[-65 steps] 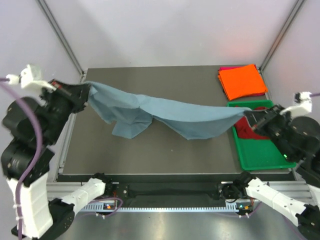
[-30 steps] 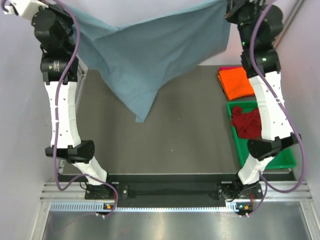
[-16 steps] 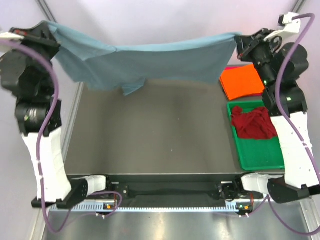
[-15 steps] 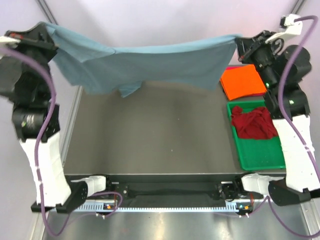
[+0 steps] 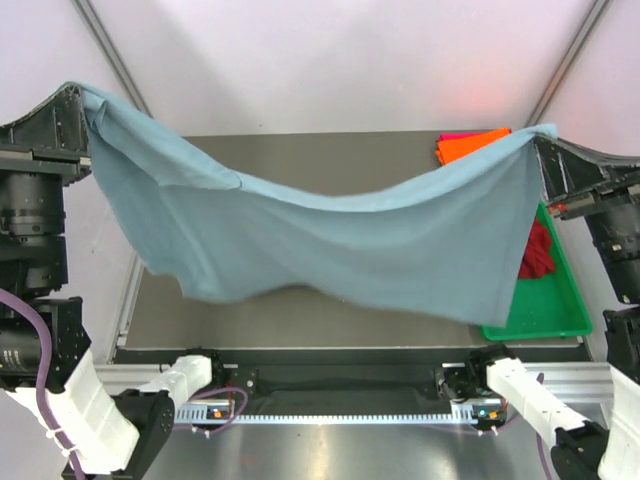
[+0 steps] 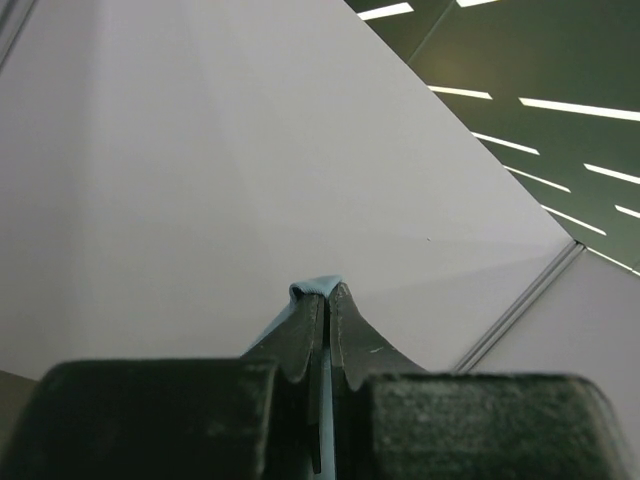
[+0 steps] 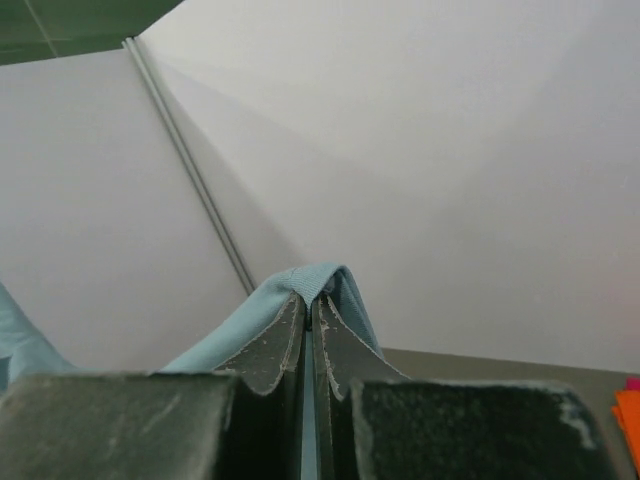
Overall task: Fold and stack the t-shirts
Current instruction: Flatten the tshirt out
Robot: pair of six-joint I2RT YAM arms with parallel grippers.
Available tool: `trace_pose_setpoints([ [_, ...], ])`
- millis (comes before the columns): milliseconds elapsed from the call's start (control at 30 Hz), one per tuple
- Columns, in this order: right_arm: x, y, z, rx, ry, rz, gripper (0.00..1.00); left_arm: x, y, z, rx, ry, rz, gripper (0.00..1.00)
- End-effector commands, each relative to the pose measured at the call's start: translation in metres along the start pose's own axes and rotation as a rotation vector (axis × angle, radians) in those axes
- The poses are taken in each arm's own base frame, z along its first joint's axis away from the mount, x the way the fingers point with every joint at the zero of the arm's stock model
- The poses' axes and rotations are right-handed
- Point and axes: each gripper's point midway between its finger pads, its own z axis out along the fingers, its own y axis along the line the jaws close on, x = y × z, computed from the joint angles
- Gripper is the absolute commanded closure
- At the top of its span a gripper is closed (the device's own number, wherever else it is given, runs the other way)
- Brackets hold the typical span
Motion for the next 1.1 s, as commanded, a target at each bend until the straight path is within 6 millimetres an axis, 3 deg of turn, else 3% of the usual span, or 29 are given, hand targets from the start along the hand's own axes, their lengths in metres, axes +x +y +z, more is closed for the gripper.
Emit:
trace_pose_setpoints([
  [0, 0.029, -0.019, 0.035, 0.034, 0.071, 0.024, 1.0, -0.009, -0.006, 0.012, 0.032, -0.049, 0.018, 1.0],
  [100, 0.051, -0.032, 0.069, 0.039, 0.114, 0.017, 1.0, 0.023, 0.028, 0.043, -0.071, 0.023, 0.061, 1.0],
  [133, 0.053, -0.034, 0.08, 0.033, 0.114, 0.02, 1.0, 0.047, 0.048, 0.063, -0.118, 0.079, 0.072, 1.0],
  [167, 0.076, -0.045, 0.101, 0.04, 0.167, 0.029, 1.0, 0.063, 0.06, 0.073, -0.149, 0.118, 0.082, 1.0],
  [200, 0.079, -0.046, 0.112, 0.033, 0.174, 0.034, 1.0, 0.08, 0.074, 0.081, -0.175, 0.165, 0.095, 1.0],
  [233, 0.083, -0.048, 0.124, 0.024, 0.167, 0.037, 1.0, 0.111, 0.098, 0.101, -0.221, 0.231, 0.104, 1.0],
  [267, 0.107, -0.059, 0.145, 0.024, 0.213, 0.057, 1.0, 0.125, 0.108, 0.11, -0.237, 0.262, 0.106, 1.0],
  [333, 0.111, -0.063, 0.171, 0.004, 0.195, 0.053, 1.0, 0.159, 0.135, 0.14, -0.271, 0.311, 0.114, 1.0],
  [367, 0.139, -0.08, 0.192, 0.029, 0.239, 0.065, 1.0, 0.166, 0.145, 0.152, -0.289, 0.305, 0.134, 1.0],
  [433, 0.128, -0.08, 0.216, 0.015, 0.196, 0.049, 1.0, 0.167, 0.174, 0.186, -0.372, 0.22, 0.183, 1.0],
  [467, 0.152, -0.099, 0.235, 0.047, 0.224, 0.047, 1.0, 0.162, 0.185, 0.196, -0.414, 0.178, 0.206, 1.0],
  [500, 0.13, -0.091, 0.247, 0.029, 0.168, 0.034, 1.0, 0.176, 0.21, 0.212, -0.463, 0.17, 0.23, 1.0],
  [533, 0.127, -0.094, 0.256, 0.032, 0.153, 0.027, 1.0, 0.153, 0.193, 0.22, -0.424, 0.101, 0.214, 1.0],
  [567, 0.144, -0.11, 0.271, 0.057, 0.171, 0.021, 1.0, 0.132, 0.201, 0.228, -0.416, 0.044, 0.206, 1.0],
  [600, 0.111, -0.097, 0.277, 0.033, 0.11, 0.009, 1.0, 0.115, 0.191, 0.23, -0.389, -0.007, 0.166, 1.0],
  [633, 0.104, -0.097, 0.282, 0.031, 0.094, 0.008, 1.0, 0.107, 0.19, 0.23, -0.381, -0.033, 0.151, 1.0],
  [667, 0.107, -0.106, 0.289, 0.041, 0.09, 0.024, 1.0, 0.084, 0.181, 0.231, -0.342, -0.108, 0.137, 1.0],
  [733, 0.086, -0.099, 0.288, 0.015, 0.04, 0.028, 1.0, 0.055, 0.156, 0.217, -0.288, -0.17, 0.097, 1.0],
  [767, 0.068, -0.092, 0.278, 0.007, 0.013, 0.008, 1.0, 0.046, 0.145, 0.211, -0.267, -0.184, 0.104, 1.0],
  [800, 0.081, -0.1, 0.276, 0.027, 0.04, 0.0, 1.0, 0.027, 0.123, 0.196, -0.238, -0.211, 0.1, 1.0],
  [833, 0.082, -0.102, 0.27, 0.037, 0.048, -0.009, 1.0, 0.022, 0.118, 0.188, -0.238, -0.212, 0.097, 1.0],
  [867, 0.066, -0.094, 0.256, 0.033, 0.03, -0.039, 1.0, 0.018, 0.113, 0.18, -0.238, -0.213, 0.094, 1.0],
  [900, 0.095, -0.108, 0.251, 0.06, 0.094, -0.043, 1.0, 0.003, 0.096, 0.159, -0.222, -0.227, 0.091, 1.0],
  [933, 0.105, -0.112, 0.244, 0.071, 0.12, -0.051, 1.0, 0.019, 0.112, 0.155, -0.263, -0.183, 0.095, 1.0],
  [967, 0.1, -0.105, 0.229, 0.06, 0.125, -0.077, 1.0, 0.023, 0.116, 0.147, -0.279, -0.167, 0.086, 1.0],
  [1000, 0.136, -0.12, 0.22, 0.083, 0.207, -0.075, 1.0, 0.035, 0.122, 0.131, -0.296, -0.125, 0.086, 1.0],
  [1033, 0.134, -0.115, 0.206, 0.077, 0.214, -0.088, 1.0, 0.043, 0.127, 0.123, -0.309, -0.096, 0.082, 1.0],
  [1067, 0.147, -0.12, 0.197, 0.086, 0.246, -0.09, 1.0, 0.052, 0.133, 0.115, -0.326, -0.066, 0.063, 1.0],
])
